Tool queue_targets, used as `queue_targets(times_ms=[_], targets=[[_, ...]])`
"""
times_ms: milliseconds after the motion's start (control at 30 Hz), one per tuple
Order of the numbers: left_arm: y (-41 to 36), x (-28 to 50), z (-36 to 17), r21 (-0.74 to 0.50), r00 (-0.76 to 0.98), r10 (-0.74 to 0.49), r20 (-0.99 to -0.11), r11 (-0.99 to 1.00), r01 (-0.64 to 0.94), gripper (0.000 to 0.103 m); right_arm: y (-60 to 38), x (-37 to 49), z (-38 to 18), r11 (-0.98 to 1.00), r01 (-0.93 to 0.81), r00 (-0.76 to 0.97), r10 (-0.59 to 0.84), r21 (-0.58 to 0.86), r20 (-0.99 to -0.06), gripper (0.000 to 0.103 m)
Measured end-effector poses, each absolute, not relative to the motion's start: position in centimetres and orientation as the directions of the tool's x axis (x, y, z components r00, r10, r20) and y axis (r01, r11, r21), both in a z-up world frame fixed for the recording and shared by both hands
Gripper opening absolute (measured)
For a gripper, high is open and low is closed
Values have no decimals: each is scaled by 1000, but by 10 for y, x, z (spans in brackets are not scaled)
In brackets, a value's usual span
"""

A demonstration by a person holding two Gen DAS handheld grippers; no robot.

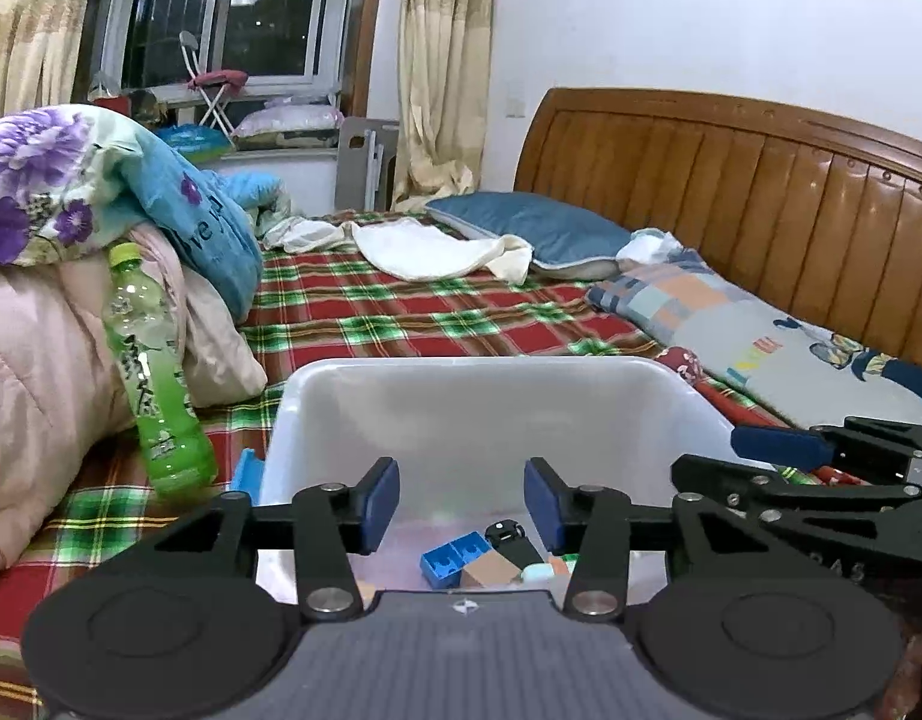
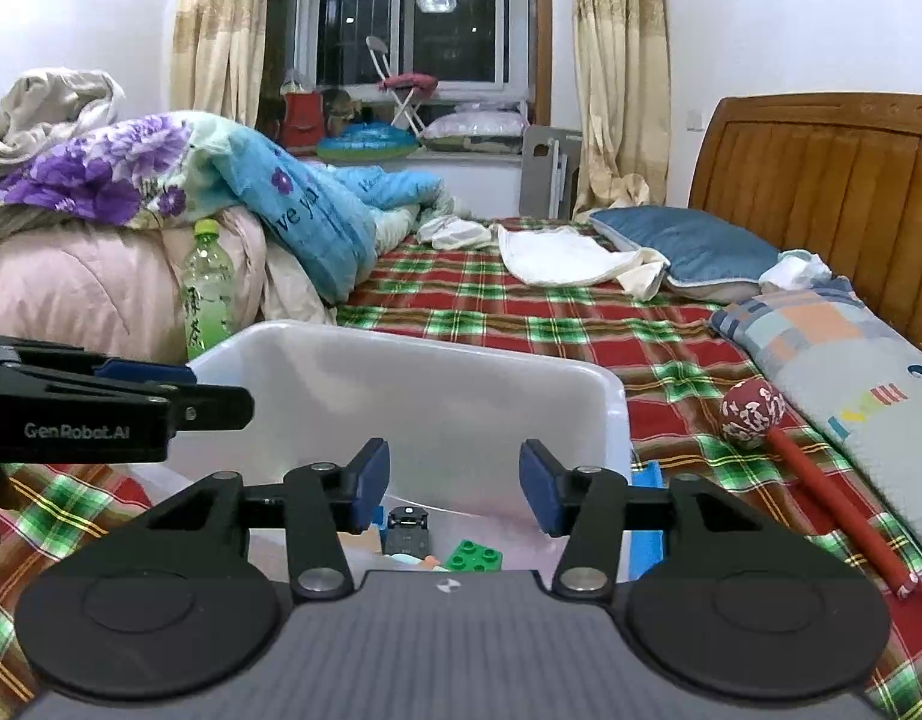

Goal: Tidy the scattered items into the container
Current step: 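Grasp the yellow brick with the left gripper while the right gripper grasps a black car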

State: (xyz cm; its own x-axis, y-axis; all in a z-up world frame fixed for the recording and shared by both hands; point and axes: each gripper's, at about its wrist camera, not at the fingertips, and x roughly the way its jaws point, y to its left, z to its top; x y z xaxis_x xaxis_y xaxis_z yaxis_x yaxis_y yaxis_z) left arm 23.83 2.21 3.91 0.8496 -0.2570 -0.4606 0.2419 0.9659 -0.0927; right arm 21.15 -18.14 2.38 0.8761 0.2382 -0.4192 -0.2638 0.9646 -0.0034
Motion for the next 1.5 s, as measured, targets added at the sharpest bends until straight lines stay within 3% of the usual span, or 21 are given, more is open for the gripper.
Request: queue_targets(times_ms=[300,500,667,967,1267,1500], targets=[[36,194,14,-71,815,-275,-509,958,279,51,-181,169,10,953,-303,852,283,24,-441,52],[37,179,-27,-66,738,-293,-608,945,320,51,-162,153,-29,905,-425,757,374,32,-536,49],[36,182,-41,-27,711,-277,-646,939,342,51,-145,152,-58,888,-459,721,355,-25,-595,44],[38,215,-56,13,695,-277,-663,925,381,54,-155,161,-78,896,-443,687,360,29,-632,44],[41,216,-73,-120,591,-435,-679,860,496,59,-159,156,-85,893,-449,688,376,43,-621,42],[21,189,-71,-38,660,-378,-649,883,468,59,-163,154,-82,904,-423,702,369,61,-609,42]])
